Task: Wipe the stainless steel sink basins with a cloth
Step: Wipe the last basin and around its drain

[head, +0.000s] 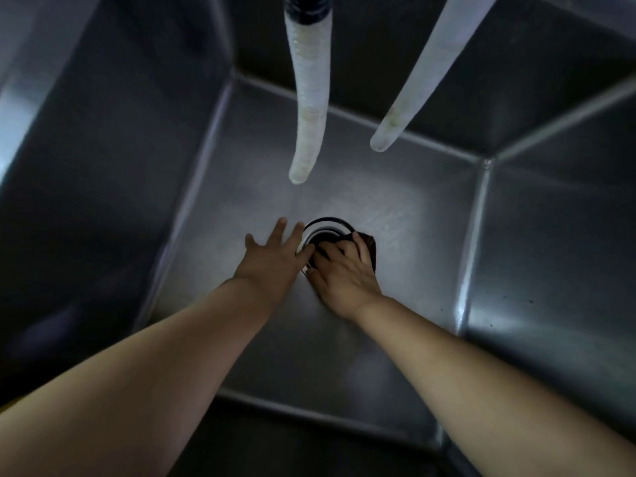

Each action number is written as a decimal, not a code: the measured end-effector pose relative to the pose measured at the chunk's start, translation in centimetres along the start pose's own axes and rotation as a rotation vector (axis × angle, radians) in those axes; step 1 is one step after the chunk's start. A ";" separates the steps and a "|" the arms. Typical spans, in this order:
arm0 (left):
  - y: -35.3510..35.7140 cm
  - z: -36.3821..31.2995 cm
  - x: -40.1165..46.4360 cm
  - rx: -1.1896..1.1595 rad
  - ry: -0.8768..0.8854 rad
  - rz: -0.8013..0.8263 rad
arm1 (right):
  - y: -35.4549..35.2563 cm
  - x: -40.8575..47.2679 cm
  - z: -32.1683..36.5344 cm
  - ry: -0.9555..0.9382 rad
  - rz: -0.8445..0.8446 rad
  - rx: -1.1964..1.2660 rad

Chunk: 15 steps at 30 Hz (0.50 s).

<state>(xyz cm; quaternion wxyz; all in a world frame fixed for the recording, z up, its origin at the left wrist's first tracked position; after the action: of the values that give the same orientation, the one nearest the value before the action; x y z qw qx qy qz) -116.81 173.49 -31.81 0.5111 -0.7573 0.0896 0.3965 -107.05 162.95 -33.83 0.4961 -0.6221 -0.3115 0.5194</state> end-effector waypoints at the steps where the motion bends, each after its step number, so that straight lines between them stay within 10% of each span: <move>1: 0.0 0.0 0.0 -0.001 -0.001 0.001 | 0.0 0.1 -0.2 -0.015 0.009 0.010; 15: -0.3 -0.5 -0.5 0.036 0.003 0.026 | -0.2 0.9 -1.6 -0.140 -0.019 0.030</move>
<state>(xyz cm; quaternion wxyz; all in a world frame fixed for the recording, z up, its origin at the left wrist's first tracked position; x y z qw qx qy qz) -116.73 173.08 -31.14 0.5194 -0.7473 0.1075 0.4002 -105.23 163.37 -33.96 0.4872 -0.5740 -0.3434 0.5615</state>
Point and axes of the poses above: each hand's wrist, its own x-axis towards the middle knuckle, its own y-axis out of the palm, z = x × y, the point moved 1 cm from there along x, towards the middle knuckle, and after that the axes turned 14 degrees about -x, right-handed, at the moved point
